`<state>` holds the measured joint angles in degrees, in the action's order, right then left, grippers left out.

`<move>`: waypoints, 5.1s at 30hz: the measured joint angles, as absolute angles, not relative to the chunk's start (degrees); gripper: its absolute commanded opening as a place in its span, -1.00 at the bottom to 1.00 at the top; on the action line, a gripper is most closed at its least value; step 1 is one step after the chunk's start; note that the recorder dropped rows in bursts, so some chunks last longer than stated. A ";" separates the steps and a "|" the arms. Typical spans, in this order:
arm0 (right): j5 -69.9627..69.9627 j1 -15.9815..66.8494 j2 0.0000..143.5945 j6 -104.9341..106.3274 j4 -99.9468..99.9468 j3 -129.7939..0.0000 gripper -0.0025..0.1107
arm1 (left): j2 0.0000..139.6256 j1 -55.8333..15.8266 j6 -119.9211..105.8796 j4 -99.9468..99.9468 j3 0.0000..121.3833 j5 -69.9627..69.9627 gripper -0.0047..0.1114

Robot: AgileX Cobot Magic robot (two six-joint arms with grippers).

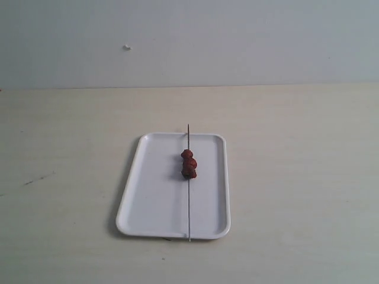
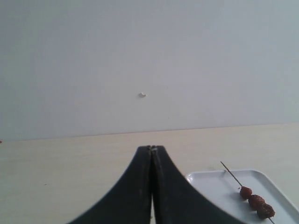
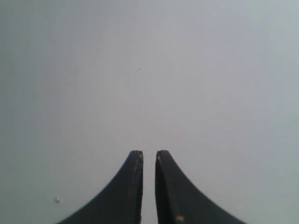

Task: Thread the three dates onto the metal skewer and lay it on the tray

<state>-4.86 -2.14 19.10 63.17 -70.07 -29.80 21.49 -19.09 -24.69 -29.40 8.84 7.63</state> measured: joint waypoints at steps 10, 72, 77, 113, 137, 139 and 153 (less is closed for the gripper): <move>-5.61 -4.99 10.80 14.42 -17.76 -19.91 -0.77 | 21.49 -19.09 -24.69 -29.40 8.84 7.63 -0.92; -8.18 -4.99 0.35 -3.19 -1.54 -0.97 -0.77 | 21.49 -19.09 -28.30 -28.46 8.84 7.63 -0.92; -8.18 -4.99 0.35 -3.19 -1.54 -0.97 -0.77 | 20.41 -17.36 -29.39 -27.89 8.84 7.54 -0.92; -8.18 -4.99 0.35 -3.19 -1.54 -0.97 -0.77 | 3.17 -8.05 -29.39 -29.05 0.15 -20.07 -0.92; -8.18 -4.99 0.35 -3.19 -1.54 -0.97 -0.77 | 3.17 -8.05 -29.49 -29.05 0.15 -20.07 -0.92; -8.18 -4.99 0.35 -3.19 -1.54 -0.97 -0.77 | 3.17 -8.05 -29.49 -29.05 0.15 -20.07 -0.92; -8.18 -4.99 0.35 -3.19 -1.54 -0.97 -0.77 | 3.17 -8.05 -29.49 -29.05 0.15 -20.07 -0.92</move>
<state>-8.18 -4.99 0.35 -3.19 -1.54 -0.97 3.17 -8.05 -29.49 -29.05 0.15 -20.07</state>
